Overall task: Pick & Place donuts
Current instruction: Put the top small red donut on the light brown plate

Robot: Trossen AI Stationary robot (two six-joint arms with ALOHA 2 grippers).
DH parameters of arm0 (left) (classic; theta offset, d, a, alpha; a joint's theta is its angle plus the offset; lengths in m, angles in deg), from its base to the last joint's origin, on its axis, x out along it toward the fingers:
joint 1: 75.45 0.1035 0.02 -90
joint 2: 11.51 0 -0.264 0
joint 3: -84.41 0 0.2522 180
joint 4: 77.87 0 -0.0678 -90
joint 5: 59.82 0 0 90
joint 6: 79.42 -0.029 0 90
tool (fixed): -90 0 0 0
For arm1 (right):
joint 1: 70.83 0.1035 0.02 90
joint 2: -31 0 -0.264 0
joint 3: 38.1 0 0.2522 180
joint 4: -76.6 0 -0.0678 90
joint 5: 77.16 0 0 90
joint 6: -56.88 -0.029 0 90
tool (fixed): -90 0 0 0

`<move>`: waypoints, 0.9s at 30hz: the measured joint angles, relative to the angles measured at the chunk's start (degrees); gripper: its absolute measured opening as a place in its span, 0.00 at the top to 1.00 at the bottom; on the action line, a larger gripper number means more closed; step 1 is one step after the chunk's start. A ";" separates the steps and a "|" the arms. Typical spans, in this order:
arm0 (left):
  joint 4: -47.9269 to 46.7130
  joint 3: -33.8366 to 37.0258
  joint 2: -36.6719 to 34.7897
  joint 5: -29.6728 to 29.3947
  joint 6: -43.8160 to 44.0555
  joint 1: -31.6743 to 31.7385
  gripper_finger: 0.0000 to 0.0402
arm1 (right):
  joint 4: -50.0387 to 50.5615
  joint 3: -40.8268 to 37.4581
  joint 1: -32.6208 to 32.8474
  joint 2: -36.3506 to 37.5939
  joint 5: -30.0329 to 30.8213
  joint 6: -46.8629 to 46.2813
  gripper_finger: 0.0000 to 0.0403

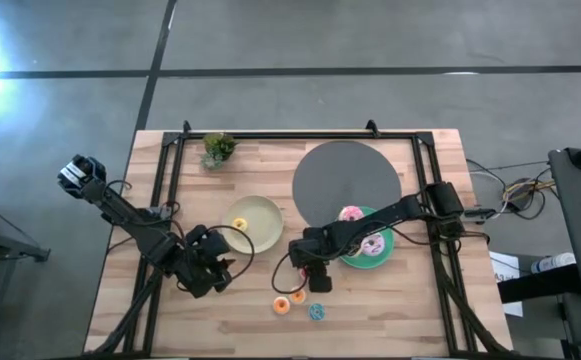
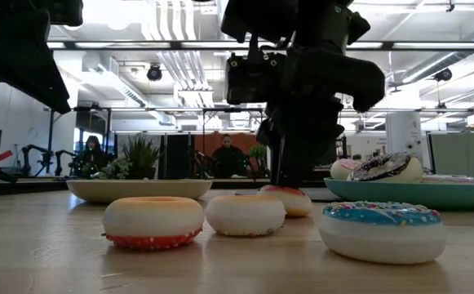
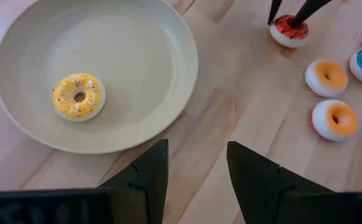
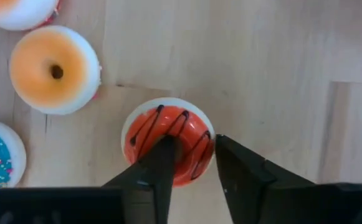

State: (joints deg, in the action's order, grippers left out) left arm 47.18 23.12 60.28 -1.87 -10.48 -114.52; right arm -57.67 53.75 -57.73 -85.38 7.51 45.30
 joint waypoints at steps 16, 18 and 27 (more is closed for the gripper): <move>-3.72 0.02 -1.78 -2.00 8.61 -3.40 0.66 | -0.84 6.54 -5.61 0.00 4.72 0.25 0.94; -5.90 0.04 -2.78 -4.22 12.20 -5.33 0.66 | -0.99 9.47 -7.87 0.00 5.83 1.29 0.95; -12.50 0.04 -5.73 -7.51 19.80 -8.28 0.66 | -0.01 19.45 -16.12 -7.66 2.07 5.25 0.93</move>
State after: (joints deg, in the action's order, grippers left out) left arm 34.68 23.16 54.55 -9.38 9.31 -122.80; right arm -57.68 73.20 -73.85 -93.03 9.58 50.55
